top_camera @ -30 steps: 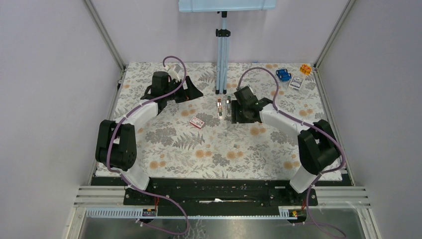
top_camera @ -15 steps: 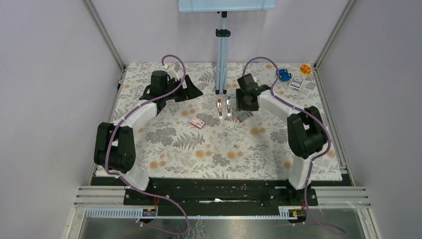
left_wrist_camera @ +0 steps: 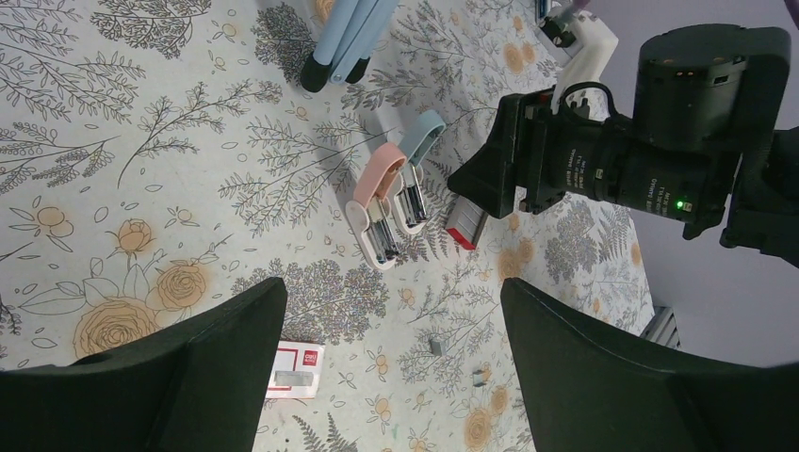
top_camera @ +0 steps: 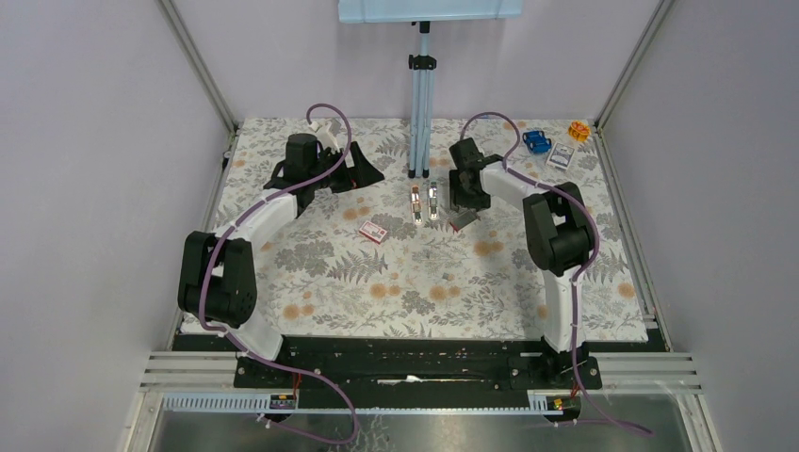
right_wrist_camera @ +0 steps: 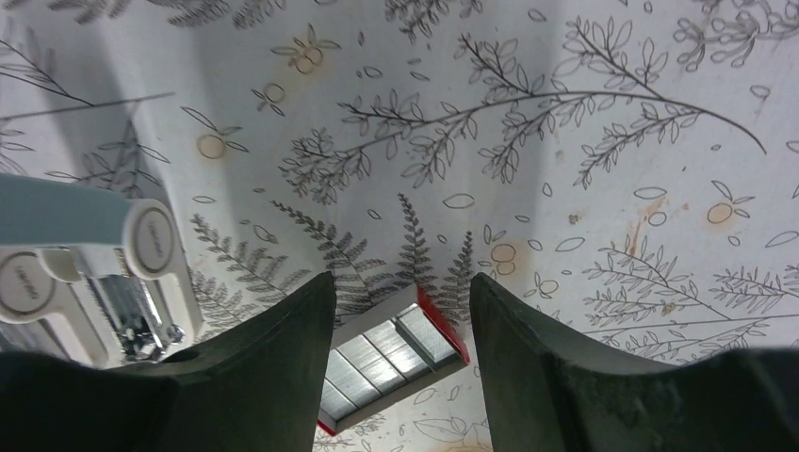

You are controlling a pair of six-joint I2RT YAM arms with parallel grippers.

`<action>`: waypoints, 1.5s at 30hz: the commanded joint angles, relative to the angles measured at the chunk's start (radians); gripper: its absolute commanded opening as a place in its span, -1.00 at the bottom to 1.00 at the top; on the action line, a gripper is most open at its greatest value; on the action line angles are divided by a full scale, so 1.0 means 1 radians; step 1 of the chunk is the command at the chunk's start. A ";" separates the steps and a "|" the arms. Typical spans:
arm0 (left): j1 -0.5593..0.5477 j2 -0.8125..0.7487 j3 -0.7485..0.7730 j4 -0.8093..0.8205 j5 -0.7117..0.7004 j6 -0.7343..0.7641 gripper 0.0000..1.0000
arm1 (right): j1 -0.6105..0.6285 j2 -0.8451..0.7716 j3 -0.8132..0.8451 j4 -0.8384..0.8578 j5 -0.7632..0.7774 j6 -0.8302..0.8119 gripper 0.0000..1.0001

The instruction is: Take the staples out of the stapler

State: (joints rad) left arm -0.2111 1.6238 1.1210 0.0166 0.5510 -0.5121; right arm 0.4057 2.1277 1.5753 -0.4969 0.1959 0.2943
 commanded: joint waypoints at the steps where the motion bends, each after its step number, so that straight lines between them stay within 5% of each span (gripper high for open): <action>1: -0.006 -0.042 0.012 0.037 0.020 0.019 0.76 | -0.004 -0.018 -0.033 -0.016 -0.031 -0.013 0.22; 25: -0.034 -0.115 0.000 -0.074 -0.047 0.087 0.76 | 0.005 -0.350 -0.426 -0.006 -0.151 0.040 0.01; 32: -0.034 -0.121 -0.010 -0.082 -0.085 0.117 0.77 | 0.013 -0.474 -0.418 0.009 -0.118 0.017 0.20; 39: -0.034 -0.131 -0.018 -0.078 -0.093 0.116 0.77 | 0.111 -0.509 -0.355 -0.004 -0.317 -0.084 0.15; 45: -0.034 -0.145 -0.019 -0.081 -0.123 0.117 0.77 | 0.269 -0.458 -0.357 -0.022 -0.110 0.188 0.17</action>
State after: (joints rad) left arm -0.2440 1.5322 1.1023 -0.0845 0.4568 -0.4137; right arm 0.5934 1.6455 1.2190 -0.4908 -0.0147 0.2951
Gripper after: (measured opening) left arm 0.883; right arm 0.572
